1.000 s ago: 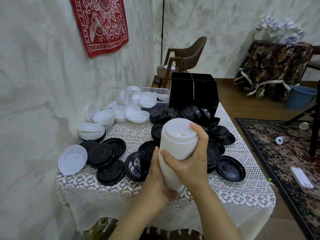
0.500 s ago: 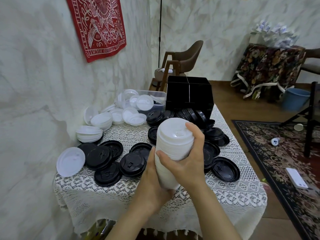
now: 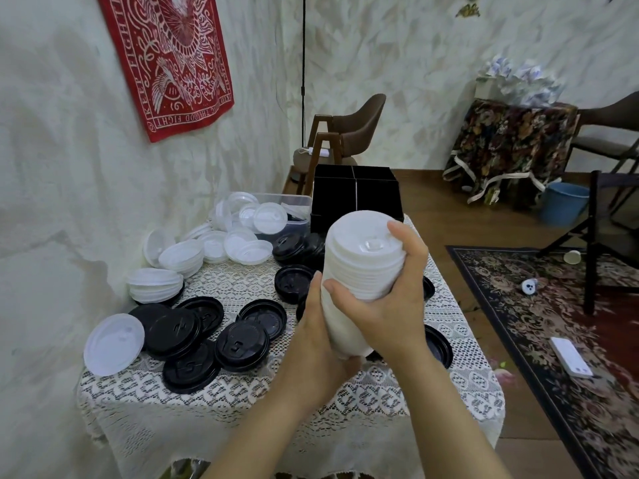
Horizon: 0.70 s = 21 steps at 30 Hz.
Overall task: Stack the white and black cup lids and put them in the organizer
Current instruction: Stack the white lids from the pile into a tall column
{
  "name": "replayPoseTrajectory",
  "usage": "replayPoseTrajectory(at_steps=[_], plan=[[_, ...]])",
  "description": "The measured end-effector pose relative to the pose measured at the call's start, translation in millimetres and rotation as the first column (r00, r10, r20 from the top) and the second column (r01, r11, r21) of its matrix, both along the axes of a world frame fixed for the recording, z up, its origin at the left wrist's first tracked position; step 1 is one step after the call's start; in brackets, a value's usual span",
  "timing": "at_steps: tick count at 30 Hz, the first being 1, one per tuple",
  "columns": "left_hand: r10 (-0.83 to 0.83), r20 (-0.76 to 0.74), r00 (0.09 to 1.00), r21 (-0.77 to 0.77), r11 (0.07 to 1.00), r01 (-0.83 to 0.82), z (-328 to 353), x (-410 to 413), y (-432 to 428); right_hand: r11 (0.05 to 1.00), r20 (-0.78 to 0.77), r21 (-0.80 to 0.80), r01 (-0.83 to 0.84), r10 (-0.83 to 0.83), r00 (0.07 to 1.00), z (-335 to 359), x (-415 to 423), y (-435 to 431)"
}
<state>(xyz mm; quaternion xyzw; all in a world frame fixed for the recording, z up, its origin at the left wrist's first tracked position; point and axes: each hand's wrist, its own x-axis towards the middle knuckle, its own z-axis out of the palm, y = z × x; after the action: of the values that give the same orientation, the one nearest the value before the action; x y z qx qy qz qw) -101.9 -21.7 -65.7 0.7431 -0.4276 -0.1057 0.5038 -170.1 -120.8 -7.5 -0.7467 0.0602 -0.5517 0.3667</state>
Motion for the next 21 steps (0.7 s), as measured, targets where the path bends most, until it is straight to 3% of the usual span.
replayPoseTrajectory(at_steps=[10, 21], plan=[[-0.111, 0.082, 0.99, -0.023, 0.993, 0.114, 16.5, -1.4, -76.0, 0.997, -0.015, -0.003, 0.082, -0.082, 0.996, 23.8, -16.4, -74.1], [-0.208, -0.071, 0.976, -0.055, 0.977, 0.204, 6.4, -0.1, -177.7, 0.984, -0.107, -0.021, 0.176, -0.177, 0.978, 15.0, -15.4, -158.3]])
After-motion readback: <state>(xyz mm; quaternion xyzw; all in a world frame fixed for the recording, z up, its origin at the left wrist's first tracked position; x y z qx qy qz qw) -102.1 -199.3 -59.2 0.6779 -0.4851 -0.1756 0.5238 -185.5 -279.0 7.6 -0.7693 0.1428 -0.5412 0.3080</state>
